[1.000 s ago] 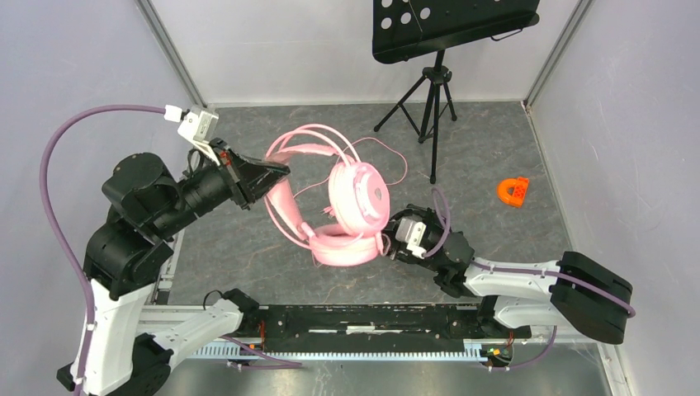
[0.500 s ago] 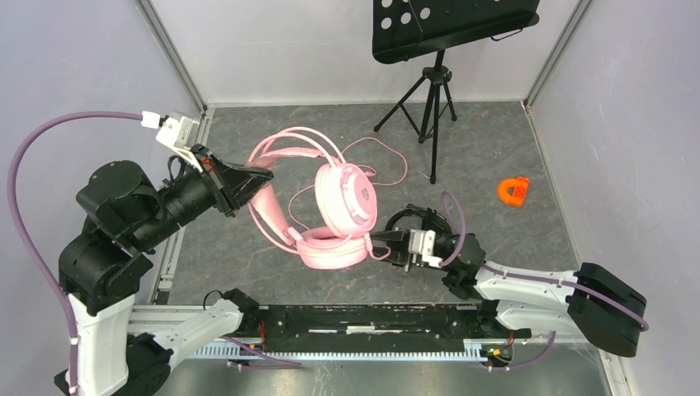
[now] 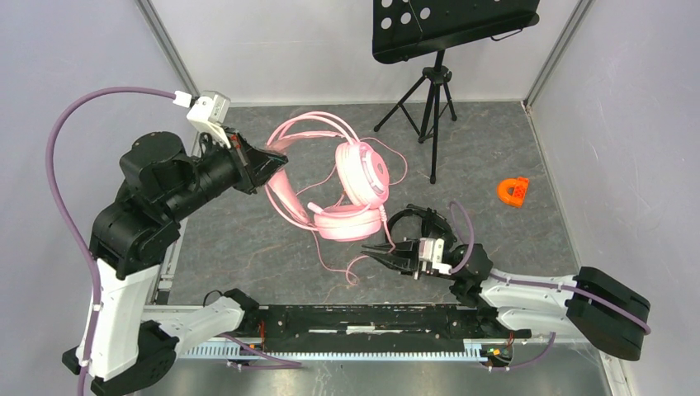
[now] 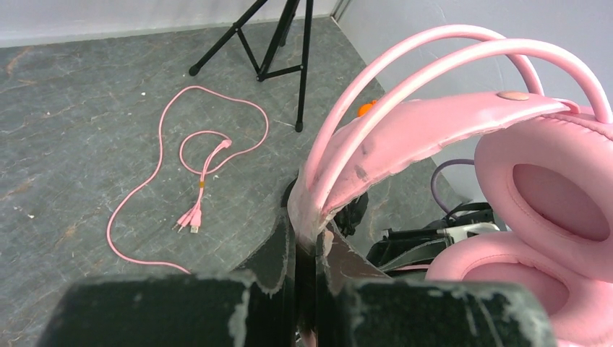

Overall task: Wrap the headphones
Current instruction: Wrap the headphones cable around the headphones.

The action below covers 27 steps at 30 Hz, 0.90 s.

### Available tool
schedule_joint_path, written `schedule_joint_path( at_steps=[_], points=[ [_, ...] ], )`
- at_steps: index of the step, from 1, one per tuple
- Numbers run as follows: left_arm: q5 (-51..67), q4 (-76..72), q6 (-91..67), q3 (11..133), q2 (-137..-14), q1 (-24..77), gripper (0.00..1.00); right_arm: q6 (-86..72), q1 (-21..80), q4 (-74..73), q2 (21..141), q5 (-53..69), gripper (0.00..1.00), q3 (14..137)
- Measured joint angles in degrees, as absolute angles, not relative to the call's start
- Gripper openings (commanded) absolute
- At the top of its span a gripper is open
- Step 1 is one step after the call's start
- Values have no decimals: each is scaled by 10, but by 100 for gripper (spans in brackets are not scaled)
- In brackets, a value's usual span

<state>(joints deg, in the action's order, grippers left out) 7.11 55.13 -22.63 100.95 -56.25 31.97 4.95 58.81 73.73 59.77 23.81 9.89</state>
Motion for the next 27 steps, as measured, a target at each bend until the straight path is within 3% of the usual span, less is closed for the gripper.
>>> schedule_joint_path(
  at_steps=[2,10,22,27],
  points=[
    [69,550,-226,1006,-563,320,2,54,588,736,594,235,0,95],
    [86,512,-227,966,-548,319,2,66,580,738,591,222,0,94],
    [292,489,-186,808,-492,319,2,22,504,815,716,302,4,148],
    [321,505,-119,775,-503,318,2,-4,470,813,757,354,3,212]
  ],
)
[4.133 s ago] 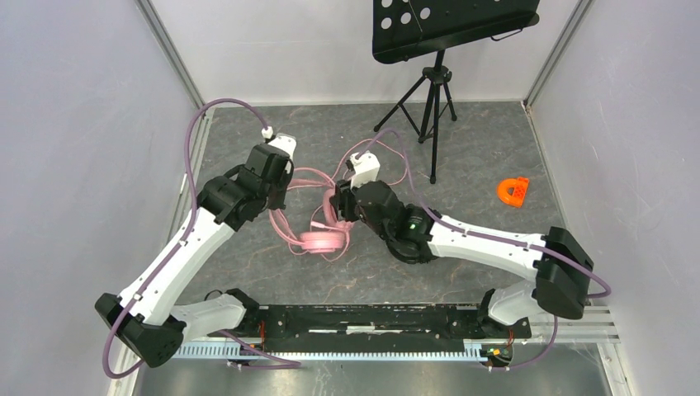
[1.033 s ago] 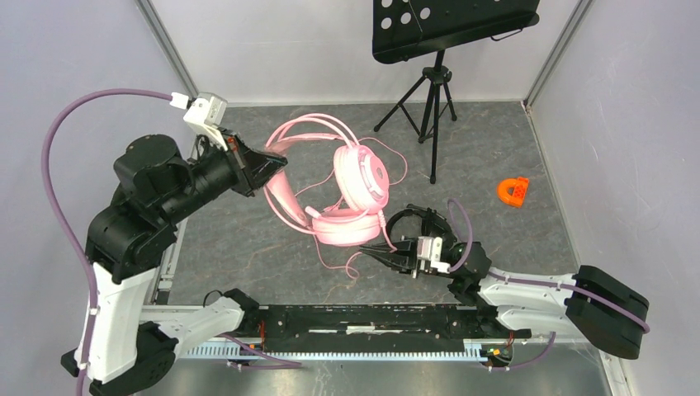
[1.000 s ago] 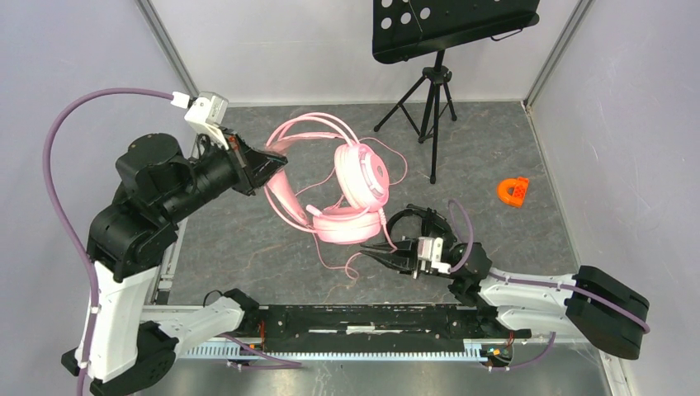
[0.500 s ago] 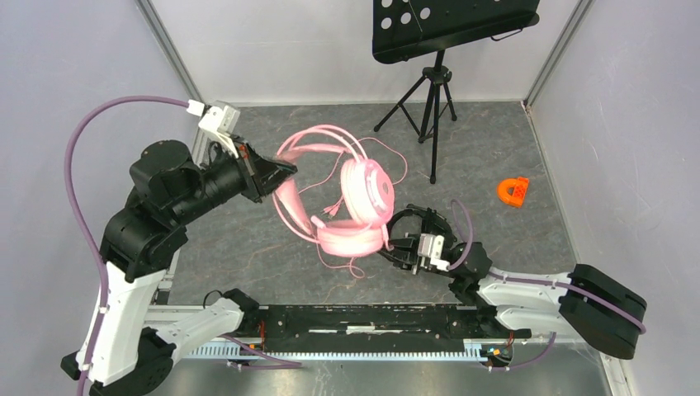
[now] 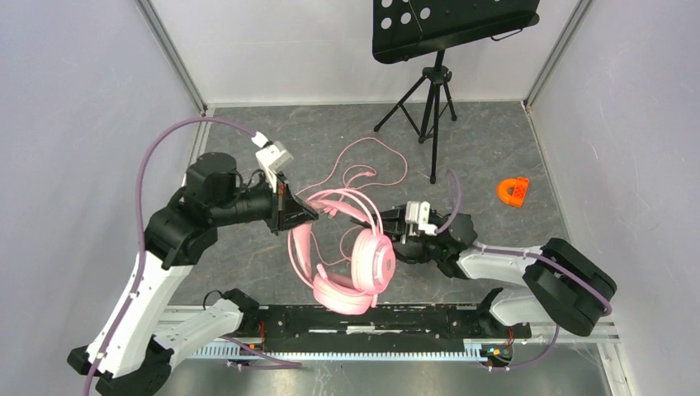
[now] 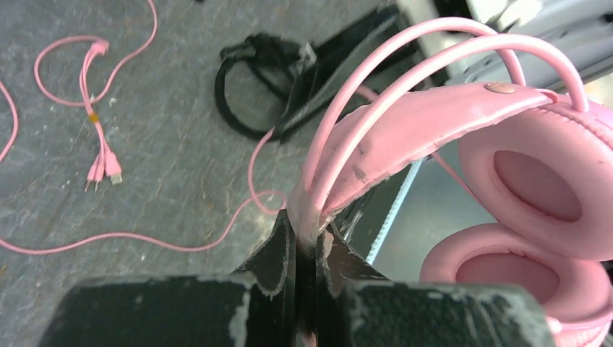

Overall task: Wrap the headphones
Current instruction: Wrap the headphones cable around the headphones.

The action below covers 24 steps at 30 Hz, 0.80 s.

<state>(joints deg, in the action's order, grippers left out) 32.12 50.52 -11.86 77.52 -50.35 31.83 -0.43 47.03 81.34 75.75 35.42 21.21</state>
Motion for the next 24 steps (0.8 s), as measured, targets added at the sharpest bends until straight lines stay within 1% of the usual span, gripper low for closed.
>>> schedule_joint_path(
  at_steps=[4,6,11,17,21,24],
  points=[
    [309,526,-38,726,-503,318,2,-19,442,761,763,392,1,258],
    [284,535,1,713,-506,316,2,-12,439,691,761,405,0,295],
    [208,530,60,699,-506,313,2,24,439,455,747,391,0,384],
    [99,524,100,687,-529,314,2,50,437,149,744,330,0,500],
    [50,515,115,686,-548,316,2,50,434,11,745,300,0,553],
    [21,505,130,685,-550,319,2,49,433,-60,750,295,0,584]
  ],
)
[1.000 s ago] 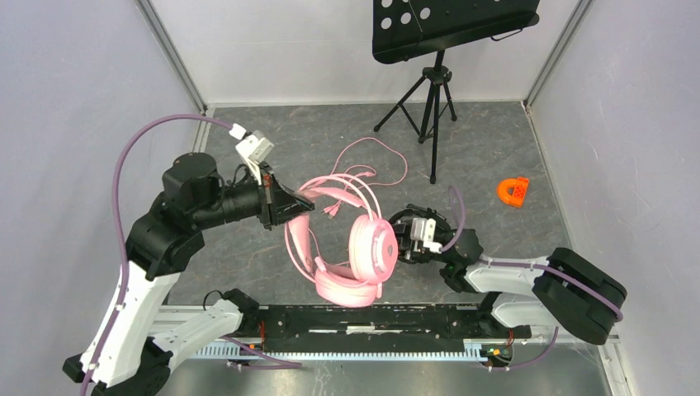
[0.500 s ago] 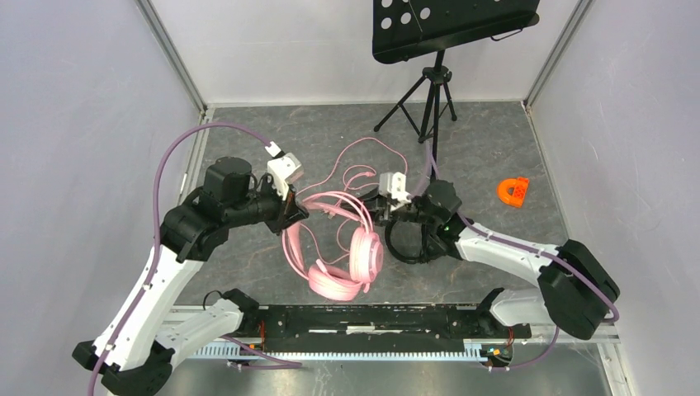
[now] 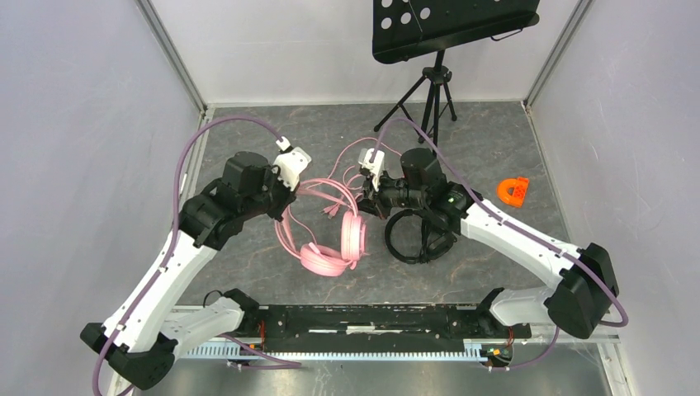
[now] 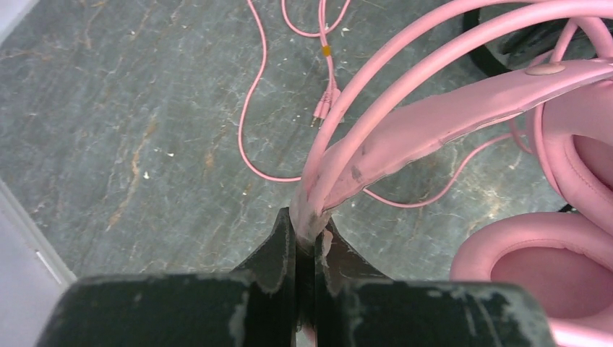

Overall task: Wrap the headphones
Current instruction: Wrap the headphones cable around the headphones.

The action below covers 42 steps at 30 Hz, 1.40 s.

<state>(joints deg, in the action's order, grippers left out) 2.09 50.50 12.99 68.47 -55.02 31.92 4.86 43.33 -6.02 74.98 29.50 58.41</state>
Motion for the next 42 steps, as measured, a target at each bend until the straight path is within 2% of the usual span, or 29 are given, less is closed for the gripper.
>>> schedule_joint_path(
  at_steps=[6,14,24,29,31,36,39,40,42],
  points=[
    [-20,482,162,673,-548,324,2,48,433,-156,767,297,0,642],
    [-29,436,224,647,-536,332,2,37,430,-193,786,336,0,668],
    [21,383,329,611,-526,338,2,-54,424,-139,780,412,0,608],
    [32,358,379,604,-529,339,2,-62,417,-140,779,414,4,605],
    [35,351,397,603,-529,340,2,-66,415,-135,775,414,0,598],
    [41,343,432,603,-530,342,2,-73,412,-126,751,422,0,558],
    [42,340,450,603,-533,342,2,-83,410,-118,747,440,18,537],
    [42,340,455,603,-535,342,2,-91,410,-110,745,449,16,529],
    [41,343,465,604,-539,342,2,-109,408,-86,735,469,0,510]
  ],
)
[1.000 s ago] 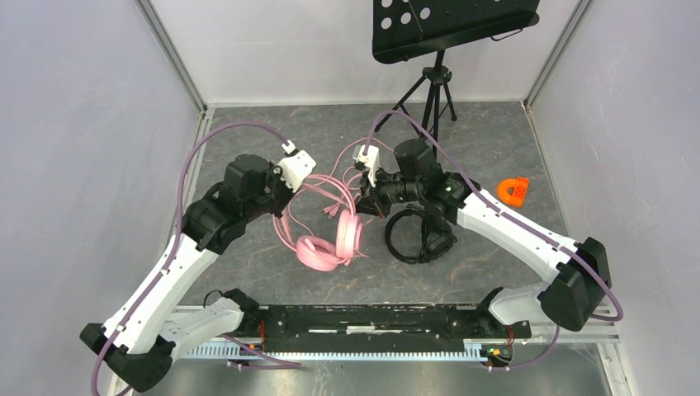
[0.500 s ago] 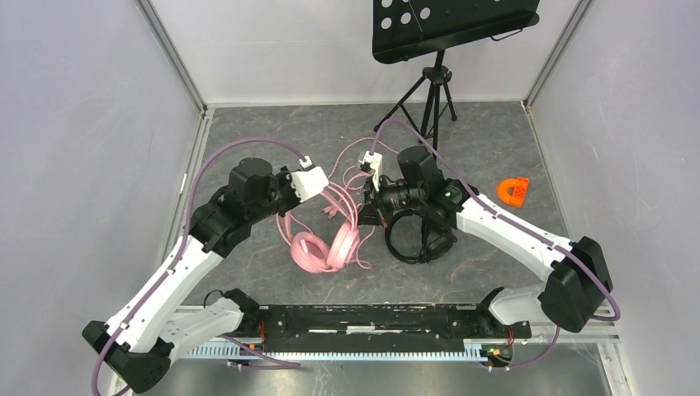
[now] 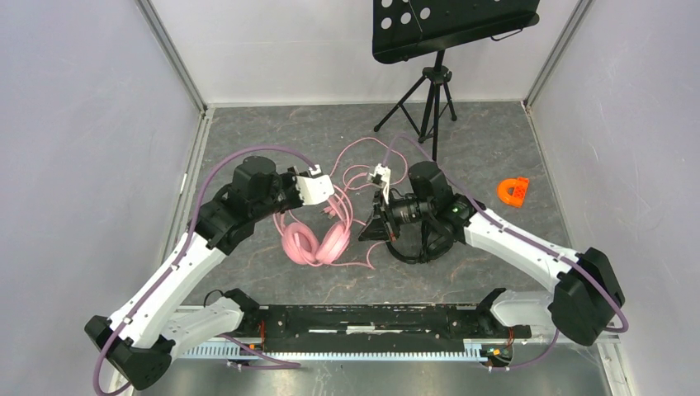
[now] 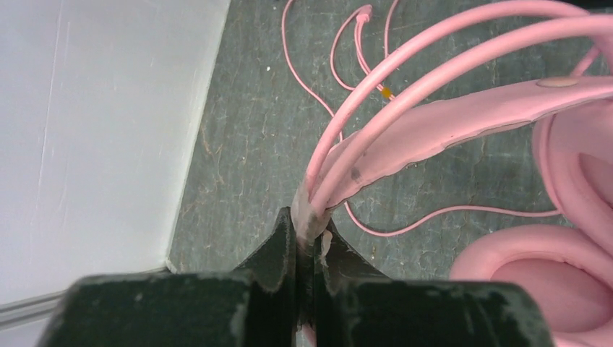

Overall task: Wrap the headphones
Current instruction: Wrap the headphones cable around the headphones.

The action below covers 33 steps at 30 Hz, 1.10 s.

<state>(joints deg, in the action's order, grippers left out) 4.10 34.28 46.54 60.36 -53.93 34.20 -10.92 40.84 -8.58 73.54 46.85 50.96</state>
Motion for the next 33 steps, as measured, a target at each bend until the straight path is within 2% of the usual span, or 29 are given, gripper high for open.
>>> schedule_joint_path(
  at_steps=[6,8,10,15,21,27,30,33],
  points=[
    [49,350,484,603,-545,342,2,-204,406,56,694,524,0,447],
    [49,345,484,603,-544,342,2,-238,405,96,690,532,10,433],
    [49,338,483,603,-544,343,2,-284,405,149,691,537,12,418],
    [33,329,436,610,-554,343,2,-475,407,418,716,543,14,356],
    [-35,340,335,628,-567,343,2,-653,411,669,812,543,11,365],
    [-110,371,263,630,-555,343,2,-671,432,692,871,537,16,437],
    [-138,379,241,629,-539,343,2,-659,443,677,875,533,23,465],
    [-164,386,222,628,-521,343,2,-648,453,667,877,530,24,488]
  ],
)
